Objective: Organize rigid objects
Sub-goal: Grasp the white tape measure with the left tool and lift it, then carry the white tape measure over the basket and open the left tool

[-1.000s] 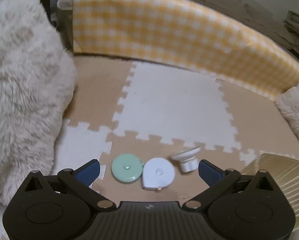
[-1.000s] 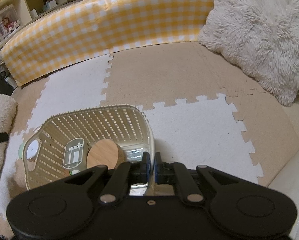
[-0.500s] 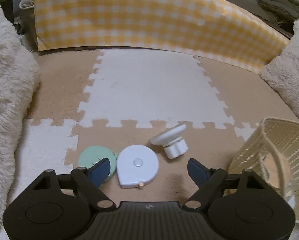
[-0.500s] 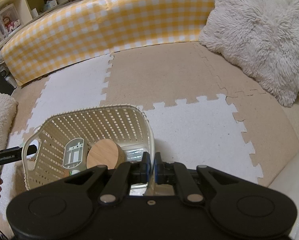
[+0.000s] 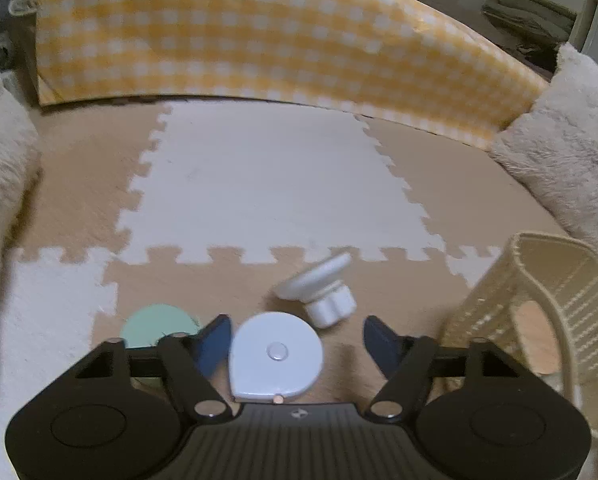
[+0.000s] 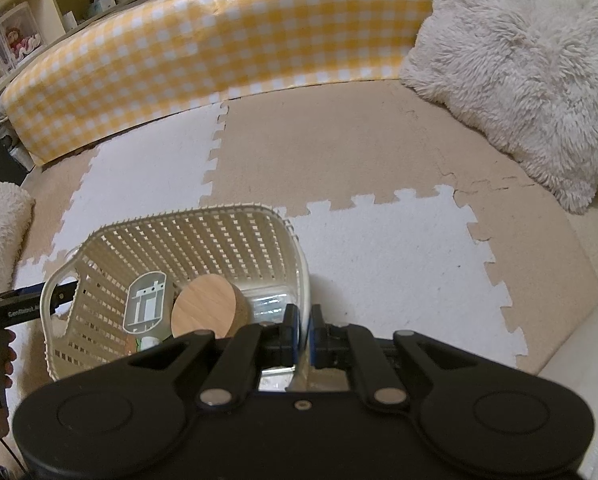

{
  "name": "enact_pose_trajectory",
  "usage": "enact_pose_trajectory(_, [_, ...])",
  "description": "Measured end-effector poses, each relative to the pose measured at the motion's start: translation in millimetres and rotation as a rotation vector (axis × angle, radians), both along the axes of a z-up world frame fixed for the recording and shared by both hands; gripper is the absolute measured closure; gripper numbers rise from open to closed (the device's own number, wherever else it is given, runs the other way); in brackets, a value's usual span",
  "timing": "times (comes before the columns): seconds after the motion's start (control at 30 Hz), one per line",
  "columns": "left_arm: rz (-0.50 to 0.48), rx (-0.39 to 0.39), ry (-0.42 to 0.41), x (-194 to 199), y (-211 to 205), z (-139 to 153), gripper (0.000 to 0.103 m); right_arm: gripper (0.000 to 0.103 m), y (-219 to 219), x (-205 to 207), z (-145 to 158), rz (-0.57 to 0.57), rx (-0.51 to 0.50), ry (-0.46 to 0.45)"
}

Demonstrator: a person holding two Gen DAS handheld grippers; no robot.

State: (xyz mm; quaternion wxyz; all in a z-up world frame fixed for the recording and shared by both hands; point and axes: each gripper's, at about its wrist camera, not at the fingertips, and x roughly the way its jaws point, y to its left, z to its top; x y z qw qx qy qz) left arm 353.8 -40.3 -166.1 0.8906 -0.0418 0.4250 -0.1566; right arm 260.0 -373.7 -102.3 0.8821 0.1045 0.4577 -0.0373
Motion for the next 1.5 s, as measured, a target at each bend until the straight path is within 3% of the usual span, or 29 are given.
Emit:
enact_pose_trajectory(0.1, [-0.04, 0.017, 0.009, -1.1, -7.2, 2.0, 0.044, 0.097, 0.1, -0.2, -0.1, 0.001, -0.002, 0.0])
enact_pose_trajectory(0.23, [-0.084, 0.175, -0.005, -4.7, -20.5, -4.7, 0.042, 0.097, 0.3, -0.3, -0.2, 0.002, -0.002, 0.0])
enact_pose_trajectory(0.37, [-0.098, 0.221, 0.011, -6.6, -22.1, -11.0, 0.042, 0.097, 0.4, -0.3, -0.2, 0.001, -0.001, 0.0])
enact_pose_trajectory(0.57, [-0.081, 0.213, 0.019, -7.5, -23.5, -9.8, 0.049, 0.097, 0.3, -0.3, -0.2, 0.001, -0.003, 0.0])
enact_pose_trajectory(0.87, [-0.074, 0.203, 0.021, -9.9, -27.6, -1.6, 0.049, 0.097, 0.2, -0.5, -0.1, 0.001, 0.0, 0.0])
enact_pose_trajectory(1.3, [-0.061, 0.061, -0.123, -25.1, -38.9, 73.4, 0.049, 0.098, -5.2, 1.1, 0.1, 0.005, 0.029, 0.01])
enact_pose_trajectory(1.5, [-0.125, -0.009, -0.201, -41.1, -59.7, 109.6, 0.049, 0.098, -5.5, 1.9, 1.1, 0.011, 0.032, 0.017])
